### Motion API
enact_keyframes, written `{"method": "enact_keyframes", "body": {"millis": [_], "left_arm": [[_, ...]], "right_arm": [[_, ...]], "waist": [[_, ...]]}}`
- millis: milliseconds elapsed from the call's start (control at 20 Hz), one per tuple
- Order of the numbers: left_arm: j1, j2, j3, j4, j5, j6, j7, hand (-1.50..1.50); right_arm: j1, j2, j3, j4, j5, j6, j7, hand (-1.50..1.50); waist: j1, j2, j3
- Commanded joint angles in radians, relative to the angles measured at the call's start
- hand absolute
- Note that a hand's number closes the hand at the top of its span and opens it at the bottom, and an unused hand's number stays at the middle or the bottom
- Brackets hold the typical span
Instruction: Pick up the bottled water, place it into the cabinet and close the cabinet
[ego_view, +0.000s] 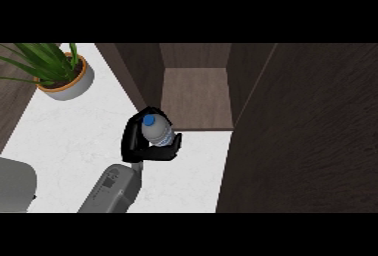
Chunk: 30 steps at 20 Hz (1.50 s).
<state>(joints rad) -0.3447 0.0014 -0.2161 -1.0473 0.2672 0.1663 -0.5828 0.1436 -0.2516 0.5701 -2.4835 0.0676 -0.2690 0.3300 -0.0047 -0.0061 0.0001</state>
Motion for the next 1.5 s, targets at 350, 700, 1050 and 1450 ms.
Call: {"method": "enact_keyframes", "body": {"millis": [350,700,1050,1450], "left_arm": [[-0.235,-0.001,-0.072,0.046,0.062,0.215,0.164,1.50],[-0.304,-0.001,-0.175,0.083,0.124,0.344,0.223,1.50],[-0.476,-0.001,-0.131,0.279,0.231,0.418,0.207,1.50],[-0.591,-0.001,-0.044,0.590,0.255,0.379,0.068,1.50]], "right_arm": [[0.059,-0.018,-0.019,-0.067,0.025,0.028,-0.015,-1.50],[0.141,-0.033,0.042,-0.097,0.060,0.009,-0.058,-1.50],[0.092,-0.052,-0.039,-0.147,-0.024,0.020,-0.007,-1.50],[0.111,-0.069,-0.038,-0.141,-0.039,0.045,-0.022,-1.50]], "waist": [[-0.010,0.007,0.000],[-0.017,0.005,0.000],[-0.026,0.010,-0.001],[-0.041,0.018,-0.001]]}}
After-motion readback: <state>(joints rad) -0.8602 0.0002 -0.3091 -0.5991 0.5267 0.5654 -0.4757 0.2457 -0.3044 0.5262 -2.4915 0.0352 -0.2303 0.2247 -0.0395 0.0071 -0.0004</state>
